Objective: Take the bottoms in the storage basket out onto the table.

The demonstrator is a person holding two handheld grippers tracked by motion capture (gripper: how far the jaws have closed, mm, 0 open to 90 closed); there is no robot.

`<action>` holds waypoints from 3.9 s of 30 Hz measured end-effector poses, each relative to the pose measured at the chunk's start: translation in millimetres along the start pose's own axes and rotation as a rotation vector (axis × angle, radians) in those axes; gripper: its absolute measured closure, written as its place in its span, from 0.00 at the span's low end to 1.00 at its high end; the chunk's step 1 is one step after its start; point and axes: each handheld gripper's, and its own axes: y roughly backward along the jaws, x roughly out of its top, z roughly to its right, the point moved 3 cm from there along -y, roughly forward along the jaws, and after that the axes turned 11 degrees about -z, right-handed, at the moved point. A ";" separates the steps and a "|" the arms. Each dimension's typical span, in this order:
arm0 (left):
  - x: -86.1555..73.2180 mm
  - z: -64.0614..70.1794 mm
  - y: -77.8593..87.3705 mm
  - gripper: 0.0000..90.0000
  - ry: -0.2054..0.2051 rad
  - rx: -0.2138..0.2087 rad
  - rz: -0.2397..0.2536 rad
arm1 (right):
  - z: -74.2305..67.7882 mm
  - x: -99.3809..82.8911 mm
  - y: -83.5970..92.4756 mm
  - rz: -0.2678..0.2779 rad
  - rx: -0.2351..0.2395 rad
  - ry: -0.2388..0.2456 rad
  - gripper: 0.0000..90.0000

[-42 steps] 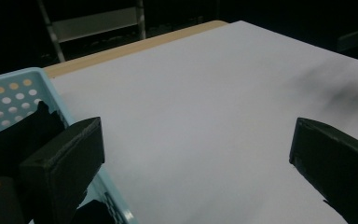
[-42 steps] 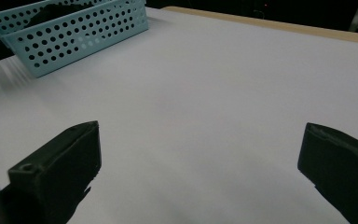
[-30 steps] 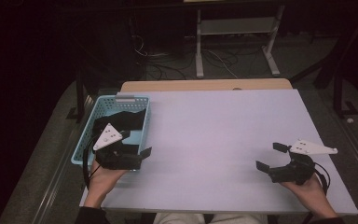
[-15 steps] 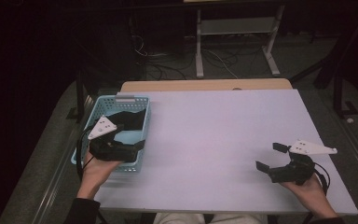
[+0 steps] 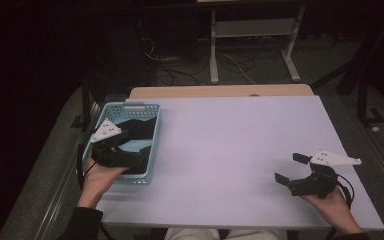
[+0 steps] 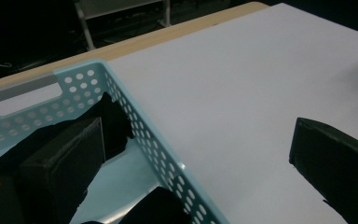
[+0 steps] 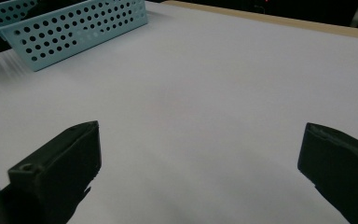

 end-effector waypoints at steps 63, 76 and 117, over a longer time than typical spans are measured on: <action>-1.8 -101.5 -22.5 0.07 0.240 0.209 -0.334 | -0.9 -1.8 -2.0 -0.023 0.009 0.013 0.00; -14.0 -109.9 -39.2 0.08 0.261 0.272 -0.438 | -1.6 -2.3 -3.8 -0.033 0.012 0.019 0.00; -37.7 -125.9 -91.6 0.36 0.270 0.433 -0.717 | -4.0 -6.1 -9.7 -0.089 0.017 0.049 0.00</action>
